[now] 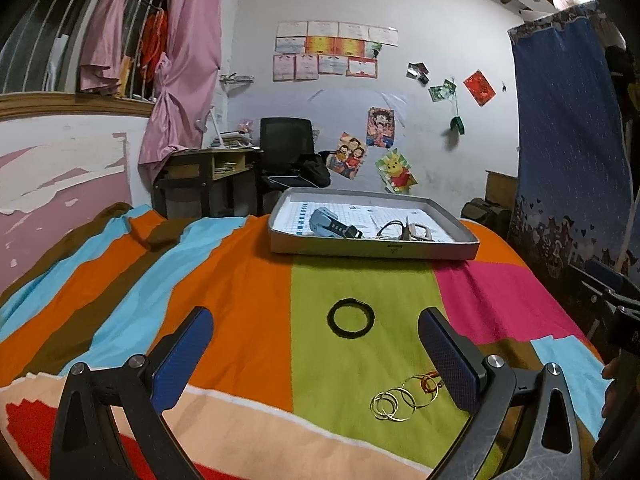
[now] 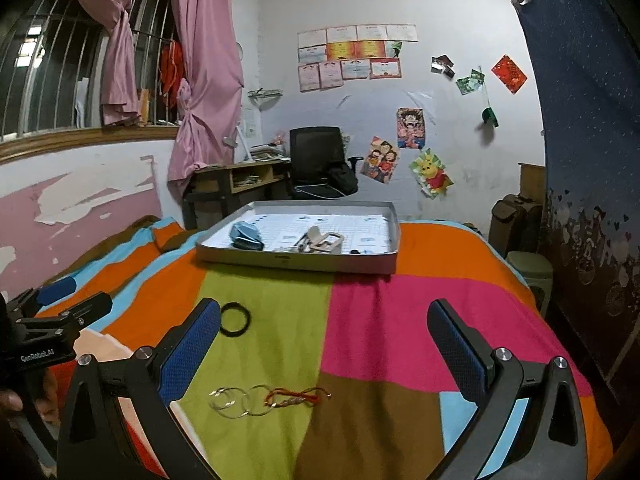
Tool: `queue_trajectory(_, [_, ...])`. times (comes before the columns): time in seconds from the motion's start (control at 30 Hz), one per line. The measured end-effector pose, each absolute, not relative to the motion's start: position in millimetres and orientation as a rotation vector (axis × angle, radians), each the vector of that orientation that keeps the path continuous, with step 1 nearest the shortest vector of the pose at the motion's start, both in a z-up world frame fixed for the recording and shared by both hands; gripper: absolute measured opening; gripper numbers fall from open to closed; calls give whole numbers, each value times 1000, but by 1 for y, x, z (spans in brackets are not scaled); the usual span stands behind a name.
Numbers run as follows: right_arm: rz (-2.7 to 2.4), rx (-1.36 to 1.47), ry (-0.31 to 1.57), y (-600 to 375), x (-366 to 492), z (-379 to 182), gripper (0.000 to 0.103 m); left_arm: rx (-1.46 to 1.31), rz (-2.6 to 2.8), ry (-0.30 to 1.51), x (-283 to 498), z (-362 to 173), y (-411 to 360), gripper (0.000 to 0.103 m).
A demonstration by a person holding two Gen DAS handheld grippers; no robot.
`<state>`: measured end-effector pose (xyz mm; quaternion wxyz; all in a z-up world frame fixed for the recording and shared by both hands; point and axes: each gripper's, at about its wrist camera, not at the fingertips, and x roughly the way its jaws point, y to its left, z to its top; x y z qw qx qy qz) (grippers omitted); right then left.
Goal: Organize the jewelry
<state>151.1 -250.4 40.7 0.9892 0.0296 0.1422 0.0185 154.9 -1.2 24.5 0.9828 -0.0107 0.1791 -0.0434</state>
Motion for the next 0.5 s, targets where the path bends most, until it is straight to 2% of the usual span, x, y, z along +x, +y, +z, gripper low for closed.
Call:
queue_trajectory(0.3, [6, 59, 344, -260, 180, 28, 102, -17, -121, 402, 190, -1, -5, 103])
queue_trajectory(0.5, [14, 61, 423, -268, 200, 7, 102, -48, -169, 496, 209, -27, 1, 103])
